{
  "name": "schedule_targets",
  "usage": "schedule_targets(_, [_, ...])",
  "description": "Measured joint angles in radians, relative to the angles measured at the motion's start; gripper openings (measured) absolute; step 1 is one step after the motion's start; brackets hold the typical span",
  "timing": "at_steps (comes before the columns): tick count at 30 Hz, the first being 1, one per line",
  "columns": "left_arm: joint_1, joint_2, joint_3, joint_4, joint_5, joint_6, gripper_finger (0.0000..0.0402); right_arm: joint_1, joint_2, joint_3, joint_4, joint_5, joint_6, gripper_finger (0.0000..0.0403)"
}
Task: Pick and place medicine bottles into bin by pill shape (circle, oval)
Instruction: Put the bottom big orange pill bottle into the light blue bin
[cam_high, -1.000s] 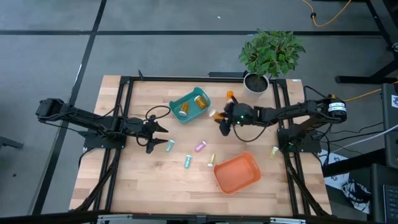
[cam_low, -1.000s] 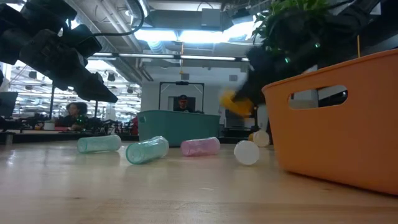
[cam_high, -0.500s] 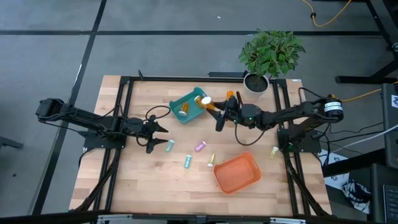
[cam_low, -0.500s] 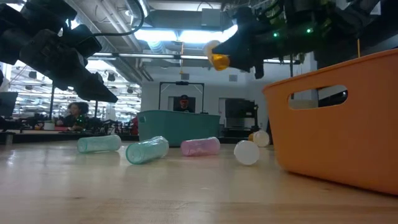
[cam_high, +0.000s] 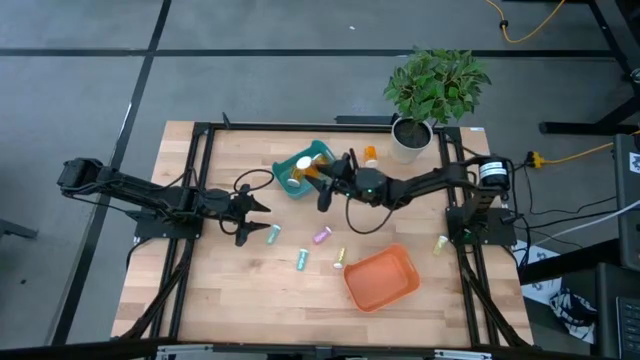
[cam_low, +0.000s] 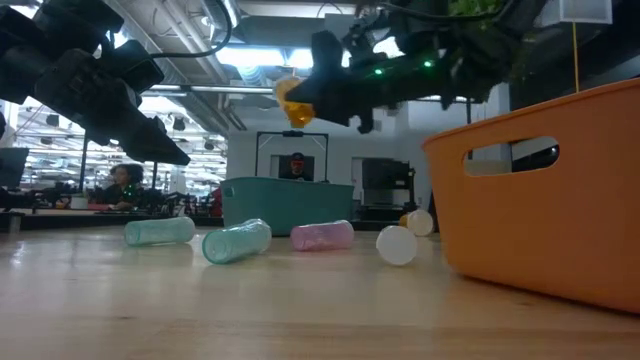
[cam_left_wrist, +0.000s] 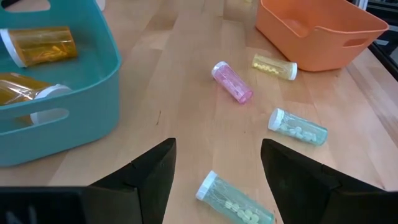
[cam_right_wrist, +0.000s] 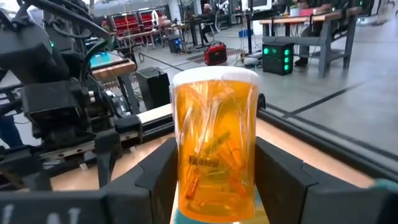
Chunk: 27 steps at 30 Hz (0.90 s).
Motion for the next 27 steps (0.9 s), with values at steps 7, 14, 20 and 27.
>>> schedule_targets(7, [0.0, 0.0, 0.0, 0.0, -0.002, 0.004, 0.0229, 0.0, 0.02, 0.039, -0.007, 0.002, -0.034, 0.0192])
schedule_targets(14, [0.0, 0.0, 0.0, 0.0, -0.008, 0.004, 0.0229, -0.017, 0.016, 0.038, -0.009, 0.003, -0.142, 0.0206])
schedule_targets(20, [0.0, 0.0, 0.0, 0.0, -0.008, 0.004, 0.0229, -0.047, 0.016, 0.038, -0.009, 0.003, -0.119, 0.0207])
schedule_targets(27, [0.0, 0.0, 0.0, 0.0, -0.009, 0.005, 0.0229, -0.06, 0.016, 0.038, -0.009, 0.002, -0.093, 0.0244])
